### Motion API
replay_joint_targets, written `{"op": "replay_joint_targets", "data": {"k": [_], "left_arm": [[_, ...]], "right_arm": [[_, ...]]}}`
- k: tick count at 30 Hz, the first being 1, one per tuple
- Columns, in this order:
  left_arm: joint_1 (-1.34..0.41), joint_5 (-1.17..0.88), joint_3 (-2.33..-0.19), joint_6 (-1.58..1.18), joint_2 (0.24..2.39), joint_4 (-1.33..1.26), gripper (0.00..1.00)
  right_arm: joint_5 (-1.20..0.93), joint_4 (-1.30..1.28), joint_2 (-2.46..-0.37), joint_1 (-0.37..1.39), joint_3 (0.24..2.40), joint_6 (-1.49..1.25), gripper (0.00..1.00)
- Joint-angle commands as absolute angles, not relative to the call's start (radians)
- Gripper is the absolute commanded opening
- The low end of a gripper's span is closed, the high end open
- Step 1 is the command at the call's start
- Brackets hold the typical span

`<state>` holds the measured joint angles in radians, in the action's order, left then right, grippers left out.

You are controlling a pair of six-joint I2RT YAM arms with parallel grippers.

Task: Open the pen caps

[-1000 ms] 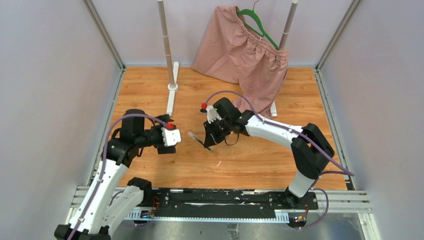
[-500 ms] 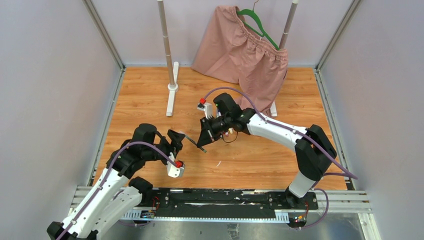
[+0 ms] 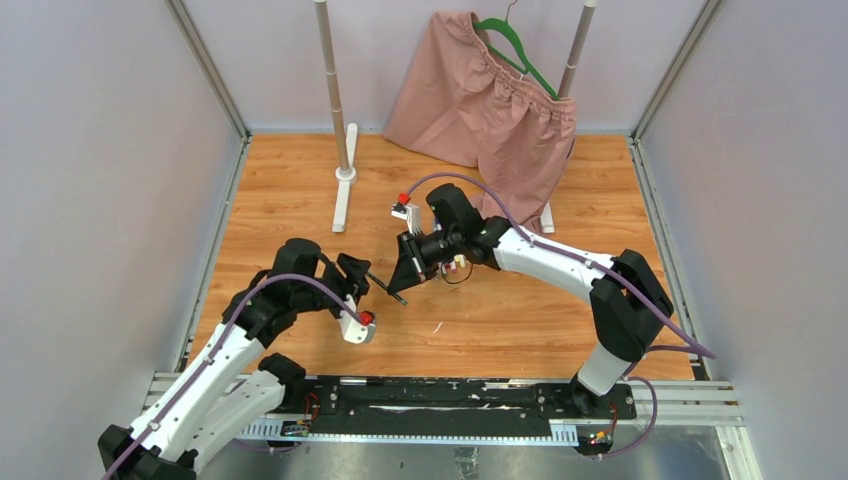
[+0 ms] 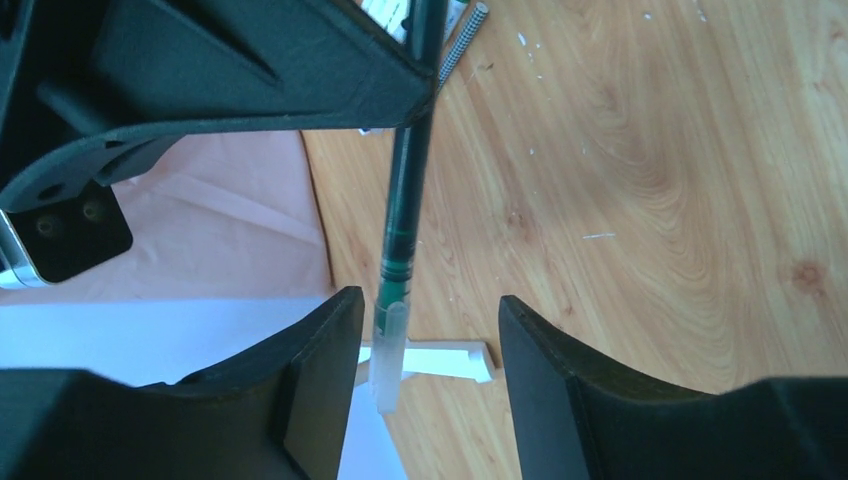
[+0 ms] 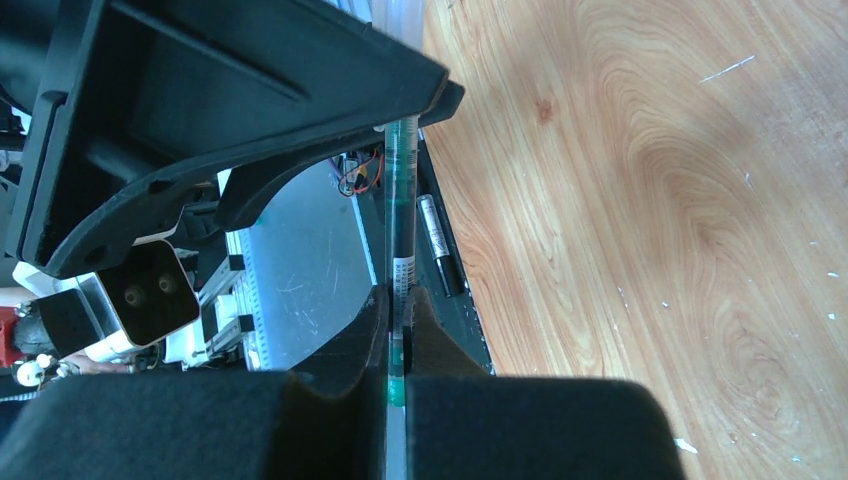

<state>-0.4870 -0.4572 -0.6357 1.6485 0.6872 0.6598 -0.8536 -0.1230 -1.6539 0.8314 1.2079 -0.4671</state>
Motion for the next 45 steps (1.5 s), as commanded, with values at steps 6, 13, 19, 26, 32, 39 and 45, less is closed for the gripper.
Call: {"op": "replay_joint_targets", "data": {"k": [6, 13, 19, 26, 32, 39, 45], "left_arm": [[-0.494, -0.403, -0.677, 1.537, 0.732, 0.529, 0.33], [-0.495, -0.449, -0.717, 1.429, 0.723, 0.528, 0.0], [-0.499, -0.47, -0.731, 1.398, 0.705, 0.568, 0.0], [-0.502, -0.476, -0.678, 1.519, 0.654, 0.618, 0.0], [-0.503, -0.477, -0.67, 1.594, 0.649, 0.657, 0.0], [-0.503, -0.457, -0.694, 1.562, 0.684, 0.657, 0.0], [-0.503, -0.423, -0.714, 1.471, 0.721, 0.668, 0.49]], "right_arm": [[-0.866, -0.164, -1.644, 0.858, 1.249, -0.468, 0.0], [-0.827, -0.147, -1.687, 0.888, 1.275, -0.495, 0.5], [-0.815, -0.055, -1.71, 0.899, 1.296, -0.57, 0.41], [-0.816, -0.076, -1.717, 0.897, 1.33, -0.555, 0.52], [-0.833, -0.09, -1.73, 0.897, 1.336, -0.542, 0.55], [-0.835, -0.094, -1.71, 0.897, 1.322, -0.535, 0.11], [-0.826, -0.095, -1.677, 0.89, 1.266, -0.526, 0.0]]}}
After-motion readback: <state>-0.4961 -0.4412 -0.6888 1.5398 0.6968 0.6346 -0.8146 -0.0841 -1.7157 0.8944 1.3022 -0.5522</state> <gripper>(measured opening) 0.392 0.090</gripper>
